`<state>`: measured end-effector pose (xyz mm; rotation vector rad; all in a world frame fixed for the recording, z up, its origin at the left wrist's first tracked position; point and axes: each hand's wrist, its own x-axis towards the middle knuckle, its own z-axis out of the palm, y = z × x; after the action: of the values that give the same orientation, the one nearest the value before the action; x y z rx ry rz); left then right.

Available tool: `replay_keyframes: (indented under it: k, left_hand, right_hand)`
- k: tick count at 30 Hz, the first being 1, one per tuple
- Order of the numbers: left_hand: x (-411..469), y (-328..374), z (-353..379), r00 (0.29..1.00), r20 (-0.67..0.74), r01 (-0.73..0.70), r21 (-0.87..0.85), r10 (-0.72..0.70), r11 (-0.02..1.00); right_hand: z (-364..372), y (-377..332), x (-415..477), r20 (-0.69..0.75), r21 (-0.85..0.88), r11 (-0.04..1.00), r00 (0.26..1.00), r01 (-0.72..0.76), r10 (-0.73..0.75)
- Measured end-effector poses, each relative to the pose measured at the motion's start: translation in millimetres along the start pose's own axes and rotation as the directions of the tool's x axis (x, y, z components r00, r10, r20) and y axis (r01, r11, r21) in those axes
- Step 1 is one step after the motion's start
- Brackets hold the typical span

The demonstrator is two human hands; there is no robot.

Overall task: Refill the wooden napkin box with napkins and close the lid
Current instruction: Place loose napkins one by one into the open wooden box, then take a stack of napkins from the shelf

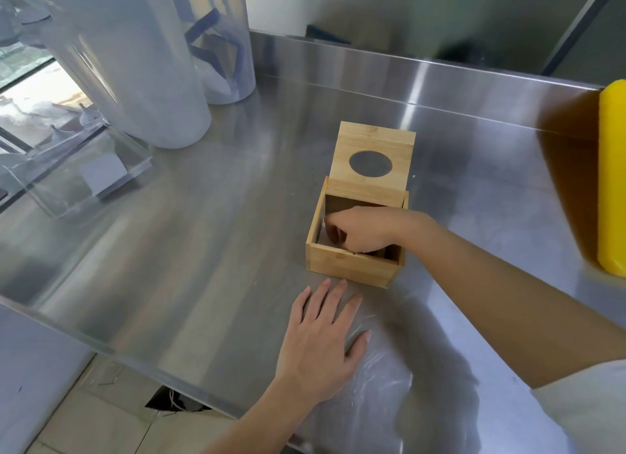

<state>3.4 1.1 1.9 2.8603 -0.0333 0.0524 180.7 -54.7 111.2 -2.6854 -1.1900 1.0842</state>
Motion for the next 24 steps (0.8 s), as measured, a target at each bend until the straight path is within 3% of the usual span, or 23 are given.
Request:
replay_keyframes:
  k: [9,15,17,19,20,22,24]
  left_hand:
    - [0.4,1.2,-4.6,0.999,0.041,0.01,-0.014,-0.009,1.0]
    - [-0.7,-2.0,-12.7,0.992,0.127,0.011,-0.051,-0.005,0.999]
    - [6.3,-4.0,-41.3,0.946,0.318,-0.041,-0.08,0.065,0.996]
    - [18.2,-6.3,-87.1,0.789,0.6,-0.06,-0.138,0.132,0.989]
    - [25.9,-6.3,-112.7,0.725,0.676,-0.045,-0.143,0.131,0.989]
    - [47.9,-8.8,-160.3,0.712,0.685,-0.029,-0.192,0.155,0.981]
    - [79.9,-13.6,-203.2,0.753,0.609,-0.064,-0.308,0.249,0.949]
  right_hand:
    - [8.6,0.8,23.5,0.058,0.092,0.995,0.998,-0.042,0.037]
    - [-1.3,3.6,7.5,-0.015,0.105,0.994,1.0,-0.025,0.027]
    - [-10.3,4.8,-6.9,-0.056,0.027,0.999,0.998,-0.016,0.018]
    - [-23.9,4.1,-26.9,-0.077,0.013,1.0,0.997,0.003,-0.002]
    - [-31.7,3.3,-36.6,-0.078,0.039,0.999,0.997,0.016,-0.013]
    - [-50.3,2.0,-54.2,-0.088,0.078,0.996,0.995,0.044,-0.037]
    - [-73.0,3.3,-68.2,-0.113,0.098,0.993,0.992,0.073,-0.061]
